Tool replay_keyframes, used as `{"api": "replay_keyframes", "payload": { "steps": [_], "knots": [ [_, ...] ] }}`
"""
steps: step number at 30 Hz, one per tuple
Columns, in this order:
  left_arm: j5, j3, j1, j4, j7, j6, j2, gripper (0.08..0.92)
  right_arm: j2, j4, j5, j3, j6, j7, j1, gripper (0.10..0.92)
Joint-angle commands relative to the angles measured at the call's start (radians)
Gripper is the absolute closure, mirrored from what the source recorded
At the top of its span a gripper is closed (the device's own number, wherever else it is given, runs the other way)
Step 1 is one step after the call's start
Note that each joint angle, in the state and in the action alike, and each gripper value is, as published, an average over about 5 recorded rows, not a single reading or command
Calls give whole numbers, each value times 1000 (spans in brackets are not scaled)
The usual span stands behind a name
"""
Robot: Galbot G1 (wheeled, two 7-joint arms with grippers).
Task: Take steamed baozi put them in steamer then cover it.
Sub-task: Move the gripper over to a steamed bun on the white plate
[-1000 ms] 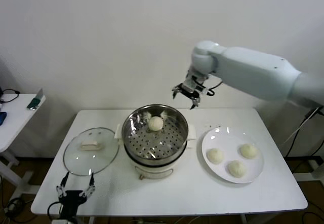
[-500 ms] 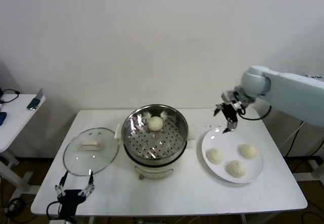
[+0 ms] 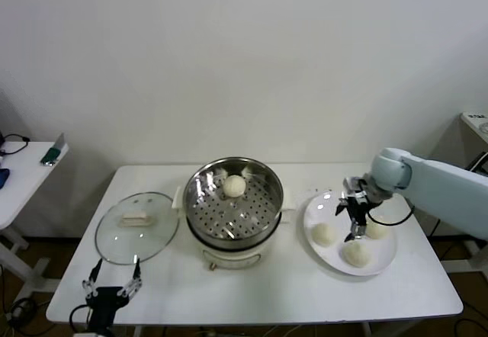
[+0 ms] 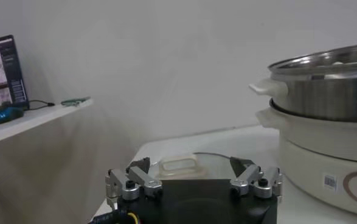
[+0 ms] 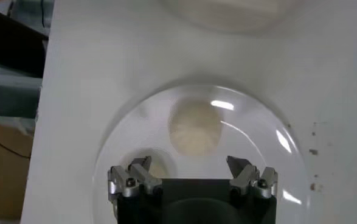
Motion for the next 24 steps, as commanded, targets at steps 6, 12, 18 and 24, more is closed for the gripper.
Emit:
{"api": "replay_keyframes", "payload": {
  "steps": [6, 12, 18, 24],
  "knots": [
    [5, -5, 12, 7, 6, -3, -6, 177, 135, -143, -55, 98, -9, 8, -130, 203],
    [5, -6, 13, 11, 5, -4, -6, 177, 153, -172, -67, 105, -3, 5, -135, 203],
    [7, -5, 11, 14, 4, -4, -8, 177, 162, -177, -70, 98, 0, 3, -135, 205],
    [7, -4, 8, 7, 4, 0, -11, 177, 155, -173, -64, 92, 3, -2, -121, 260]
  ]
}}
